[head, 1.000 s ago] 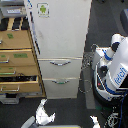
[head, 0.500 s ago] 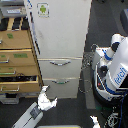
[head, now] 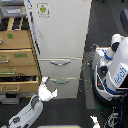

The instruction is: Opening the fridge

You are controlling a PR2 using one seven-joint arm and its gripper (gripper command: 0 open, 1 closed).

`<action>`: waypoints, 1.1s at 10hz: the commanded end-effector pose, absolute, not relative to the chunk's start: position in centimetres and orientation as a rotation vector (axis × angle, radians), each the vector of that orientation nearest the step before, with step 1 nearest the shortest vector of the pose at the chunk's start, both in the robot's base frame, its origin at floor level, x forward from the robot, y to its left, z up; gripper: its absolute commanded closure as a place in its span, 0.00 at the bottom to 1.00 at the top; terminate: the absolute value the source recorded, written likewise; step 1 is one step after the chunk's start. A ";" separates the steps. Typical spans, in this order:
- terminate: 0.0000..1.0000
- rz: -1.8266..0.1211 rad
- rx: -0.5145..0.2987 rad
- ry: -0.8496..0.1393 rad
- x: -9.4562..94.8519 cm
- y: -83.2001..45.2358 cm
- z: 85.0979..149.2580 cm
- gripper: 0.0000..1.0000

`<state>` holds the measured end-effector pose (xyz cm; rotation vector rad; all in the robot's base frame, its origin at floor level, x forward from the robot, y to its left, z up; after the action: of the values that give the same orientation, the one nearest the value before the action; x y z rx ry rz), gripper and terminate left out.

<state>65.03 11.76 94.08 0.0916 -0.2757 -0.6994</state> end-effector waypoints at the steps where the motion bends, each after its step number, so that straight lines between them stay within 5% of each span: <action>1: 0.00 -0.279 0.082 -0.176 73.4 18.0 100.6 0.00; 8: 0.00 -0.118 0.037 -0.125 77.6 20.5 103.6 0.00; 11: 0.00 -0.133 0.106 -0.094 80.1 18.6 102.8 0.00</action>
<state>74.40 16.59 100.70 0.0637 -0.1551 -0.3075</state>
